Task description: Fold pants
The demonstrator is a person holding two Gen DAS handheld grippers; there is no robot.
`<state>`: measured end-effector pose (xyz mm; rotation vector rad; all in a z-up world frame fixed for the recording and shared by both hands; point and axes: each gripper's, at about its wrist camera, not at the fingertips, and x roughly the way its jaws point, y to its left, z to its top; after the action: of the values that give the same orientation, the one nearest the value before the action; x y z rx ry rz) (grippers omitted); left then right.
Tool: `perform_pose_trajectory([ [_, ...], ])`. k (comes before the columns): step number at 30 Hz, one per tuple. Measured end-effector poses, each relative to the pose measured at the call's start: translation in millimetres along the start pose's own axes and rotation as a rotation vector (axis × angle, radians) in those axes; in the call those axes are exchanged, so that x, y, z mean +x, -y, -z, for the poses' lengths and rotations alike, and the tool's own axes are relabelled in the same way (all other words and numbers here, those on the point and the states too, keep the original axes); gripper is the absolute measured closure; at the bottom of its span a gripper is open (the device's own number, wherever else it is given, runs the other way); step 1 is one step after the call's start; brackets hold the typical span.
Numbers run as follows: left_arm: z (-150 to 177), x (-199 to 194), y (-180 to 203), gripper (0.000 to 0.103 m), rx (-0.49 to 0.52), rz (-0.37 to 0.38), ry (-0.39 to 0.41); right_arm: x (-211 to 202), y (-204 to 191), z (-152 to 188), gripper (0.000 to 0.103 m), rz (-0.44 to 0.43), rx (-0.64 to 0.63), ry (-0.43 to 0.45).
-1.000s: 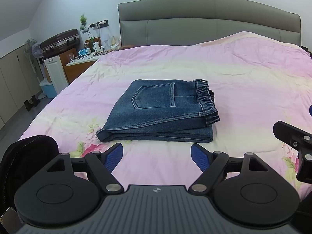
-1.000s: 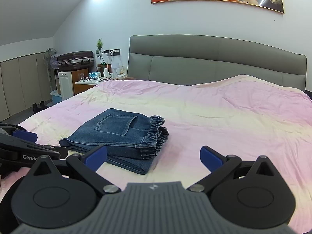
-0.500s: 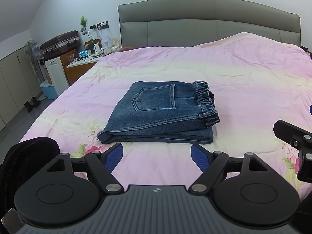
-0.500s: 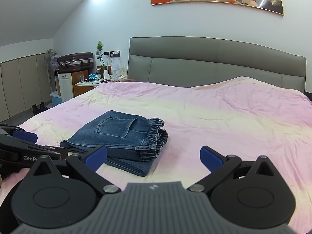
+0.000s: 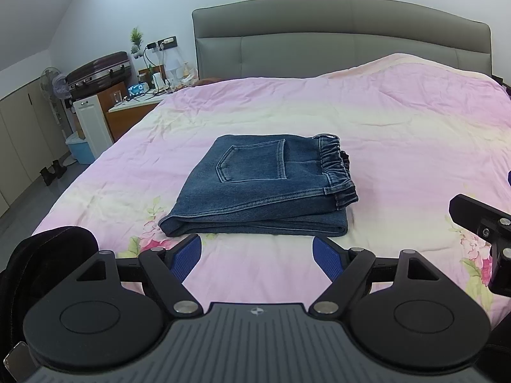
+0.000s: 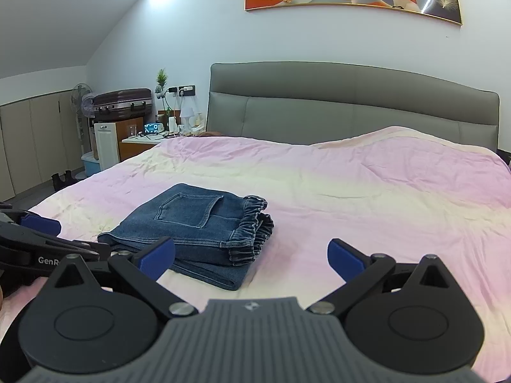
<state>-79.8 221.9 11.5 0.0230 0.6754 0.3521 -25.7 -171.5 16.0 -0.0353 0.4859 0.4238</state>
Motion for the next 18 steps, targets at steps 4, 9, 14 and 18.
perform_pose_trajectory([
  [4, -1.8, 0.5, -0.6, 0.01, 0.007, 0.006, -0.001, 0.0, 0.2, 0.1, 0.005, 0.0, 0.0, -0.001],
  [9, -3.6, 1.5, -0.2, 0.01, 0.012, 0.012, 0.0, -1.2, 0.4, -0.9, 0.005, 0.001, 0.004, -0.001],
  [14, -6.2, 3.3, 1.5, 0.01, 0.026, 0.016, 0.005, -1.4, 0.7, -1.5, 0.005, 0.003, 0.004, 0.0],
  [18, -6.3, 2.7, 2.4, 0.01, 0.025, 0.02, 0.008, -3.0, 1.0, -3.0, 0.005, 0.005, 0.007, 0.002],
])
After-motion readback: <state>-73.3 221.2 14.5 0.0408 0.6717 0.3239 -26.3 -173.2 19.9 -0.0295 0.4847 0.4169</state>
